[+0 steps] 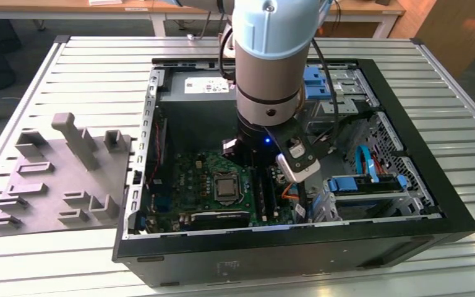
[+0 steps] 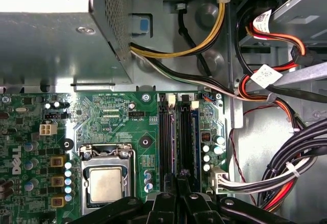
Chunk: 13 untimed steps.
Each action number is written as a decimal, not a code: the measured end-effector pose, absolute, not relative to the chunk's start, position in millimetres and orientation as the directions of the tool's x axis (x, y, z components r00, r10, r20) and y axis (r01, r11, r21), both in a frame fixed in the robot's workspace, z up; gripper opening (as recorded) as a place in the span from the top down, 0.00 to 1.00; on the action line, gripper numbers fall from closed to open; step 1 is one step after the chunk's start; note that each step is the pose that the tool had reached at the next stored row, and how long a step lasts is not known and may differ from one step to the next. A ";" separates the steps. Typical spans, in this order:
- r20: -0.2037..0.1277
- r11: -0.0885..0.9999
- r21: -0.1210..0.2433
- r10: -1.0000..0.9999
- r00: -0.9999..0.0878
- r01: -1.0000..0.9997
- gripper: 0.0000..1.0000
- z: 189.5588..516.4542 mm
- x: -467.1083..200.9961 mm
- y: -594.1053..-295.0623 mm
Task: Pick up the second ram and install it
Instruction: 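Insert the second ram into the second slot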
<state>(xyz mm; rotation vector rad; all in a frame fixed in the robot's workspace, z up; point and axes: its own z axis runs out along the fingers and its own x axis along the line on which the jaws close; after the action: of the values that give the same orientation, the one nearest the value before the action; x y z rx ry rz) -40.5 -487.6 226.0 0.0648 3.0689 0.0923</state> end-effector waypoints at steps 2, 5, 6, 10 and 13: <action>-0.069 0.997 0.068 0.045 -0.997 0.040 0.87 226.1 -40.6 -487.6; -0.069 0.996 0.086 0.046 -0.997 0.040 0.87 226.0 -40.6 -487.1; -0.069 0.995 0.091 0.046 -0.997 0.040 0.87 225.9 -40.5 -487.1; -0.069 0.994 0.097 0.047 -0.996 0.040 0.87 225.8 -40.5 -486.9; -0.070 0.996 0.085 0.046 -0.997 0.040 0.87 225.9 -40.5 -486.4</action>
<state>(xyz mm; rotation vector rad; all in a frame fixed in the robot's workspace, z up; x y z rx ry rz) -40.5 -486.4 225.9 0.0660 3.0664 0.1278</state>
